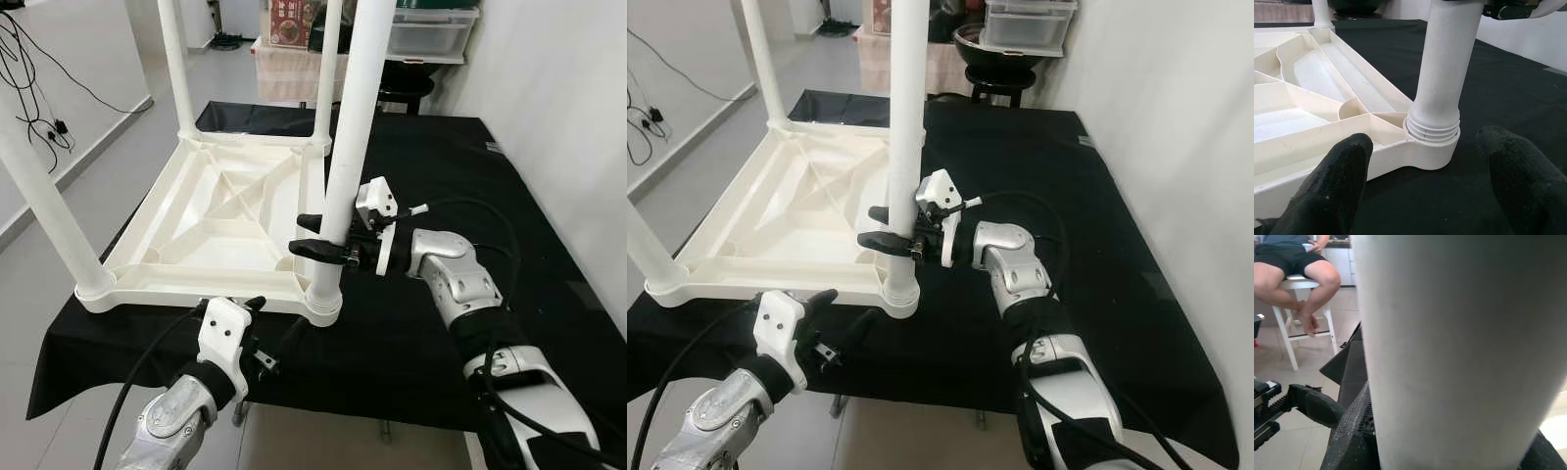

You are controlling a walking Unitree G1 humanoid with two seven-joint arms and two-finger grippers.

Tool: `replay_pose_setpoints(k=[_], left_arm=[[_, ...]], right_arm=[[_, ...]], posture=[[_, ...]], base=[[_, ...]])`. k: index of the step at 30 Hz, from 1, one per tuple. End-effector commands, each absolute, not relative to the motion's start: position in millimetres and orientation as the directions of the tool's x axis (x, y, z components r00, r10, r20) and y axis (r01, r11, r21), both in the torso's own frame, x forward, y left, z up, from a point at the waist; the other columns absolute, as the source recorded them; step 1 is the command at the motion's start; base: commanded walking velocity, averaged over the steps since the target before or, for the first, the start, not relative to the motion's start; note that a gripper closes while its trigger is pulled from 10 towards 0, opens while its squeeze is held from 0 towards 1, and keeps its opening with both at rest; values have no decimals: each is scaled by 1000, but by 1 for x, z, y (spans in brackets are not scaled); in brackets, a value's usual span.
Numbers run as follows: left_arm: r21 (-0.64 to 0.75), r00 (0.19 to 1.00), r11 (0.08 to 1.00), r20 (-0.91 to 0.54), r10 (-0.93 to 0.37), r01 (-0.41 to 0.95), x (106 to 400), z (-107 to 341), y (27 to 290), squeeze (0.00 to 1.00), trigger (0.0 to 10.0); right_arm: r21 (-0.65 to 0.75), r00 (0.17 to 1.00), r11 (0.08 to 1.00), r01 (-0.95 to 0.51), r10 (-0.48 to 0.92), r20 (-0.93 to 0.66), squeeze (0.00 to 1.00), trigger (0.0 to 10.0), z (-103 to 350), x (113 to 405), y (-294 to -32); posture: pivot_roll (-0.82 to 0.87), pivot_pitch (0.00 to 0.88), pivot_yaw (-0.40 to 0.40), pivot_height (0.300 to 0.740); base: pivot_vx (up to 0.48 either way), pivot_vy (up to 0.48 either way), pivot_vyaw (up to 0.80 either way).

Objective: Building children table

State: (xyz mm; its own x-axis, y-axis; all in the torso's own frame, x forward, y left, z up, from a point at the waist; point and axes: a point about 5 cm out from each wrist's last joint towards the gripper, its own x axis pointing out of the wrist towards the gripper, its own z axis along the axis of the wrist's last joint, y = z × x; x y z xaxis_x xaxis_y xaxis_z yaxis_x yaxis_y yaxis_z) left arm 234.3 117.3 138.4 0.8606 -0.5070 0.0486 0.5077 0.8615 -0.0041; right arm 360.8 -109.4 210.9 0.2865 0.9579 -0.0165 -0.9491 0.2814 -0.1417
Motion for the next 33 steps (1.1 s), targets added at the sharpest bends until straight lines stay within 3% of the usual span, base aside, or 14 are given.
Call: replay_pose_setpoints(k=[1,6,7,8,9,12,21,22,23,24,25,26,32,33], left_arm=[[-6,861,862,31,-507,508,232,134,117,0,10000],[-6,862,862,31,-506,507,232,135,118,0,10000],[-5,863,863,32,-504,505,232,135,119,0,10000],[-5,863,863,32,-504,505,232,135,119,0,10000],[-6,864,865,33,-502,502,232,136,120,0,10000],[-3,864,864,34,-502,503,233,136,121,0,10000],[-6,860,860,31,-510,510,237,136,121,0,10000],[-5,862,863,34,-505,506,237,136,121,0,10000],[-5,862,863,34,-505,506,237,136,121,0,10000],[-6,867,867,38,-497,498,237,136,121,0,10000],[-6,867,867,38,-497,498,237,136,121,0,10000],[-5,870,870,41,-492,492,238,136,121,0,10000],[-5,870,870,42,-492,492,238,136,120,0,10000],[-7,868,869,42,-494,495,238,136,120,0,10000]], right_arm=[[-125,255,248,-961,966,-40,0,0,204,359,-110],[-130,334,322,-938,939,-82,0,0,185,355,-105],[-116,506,493,-862,850,-148,0,0,166,357,-95],[-116,506,493,-862,850,-148,0,0,166,357,-95],[-69,687,690,-720,696,-208,0,0,145,351,-87],[-110,797,800,-590,554,-242,0,0,130,329,-71],[-129,798,795,-592,557,-228,0,0,133,337,-69],[-124,791,788,-603,570,-223,0,1137,135,338,-68],[-124,791,788,-603,570,-223,0,1137,135,338,-68],[-103,776,775,-623,597,-203,0,10000,139,339,-66],[-103,776,775,-623,597,-203,0,10000,139,339,-66],[-79,760,760,-645,627,-169,1000,10000,146,341,-65],[-48,609,608,-793,792,-28,1000,10000,179,337,-58],[-67,493,492,-868,870,2,0,10000,188,333,-59]], posture=[[30,53,-69,740],[14,63,-77,740],[-9,72,-81,740],[-9,72,-81,740],[-10,83,-80,740],[-18,73,-60,740],[-19,58,-60,740],[-16,57,-65,740],[-16,57,-65,740],[-13,54,-70,740],[-13,54,-70,740],[-11,55,-71,740],[-10,53,-70,740],[-16,51,-69,740]], base=[[0,0,0],[0,0,0],[0,0,0],[0,0,0],[0,0,0],[0,0,0],[0,0,0],[0,0,0],[0,0,0],[0,0,0],[0,0,0],[0,0,0],[0,0,0],[0,0,0]])
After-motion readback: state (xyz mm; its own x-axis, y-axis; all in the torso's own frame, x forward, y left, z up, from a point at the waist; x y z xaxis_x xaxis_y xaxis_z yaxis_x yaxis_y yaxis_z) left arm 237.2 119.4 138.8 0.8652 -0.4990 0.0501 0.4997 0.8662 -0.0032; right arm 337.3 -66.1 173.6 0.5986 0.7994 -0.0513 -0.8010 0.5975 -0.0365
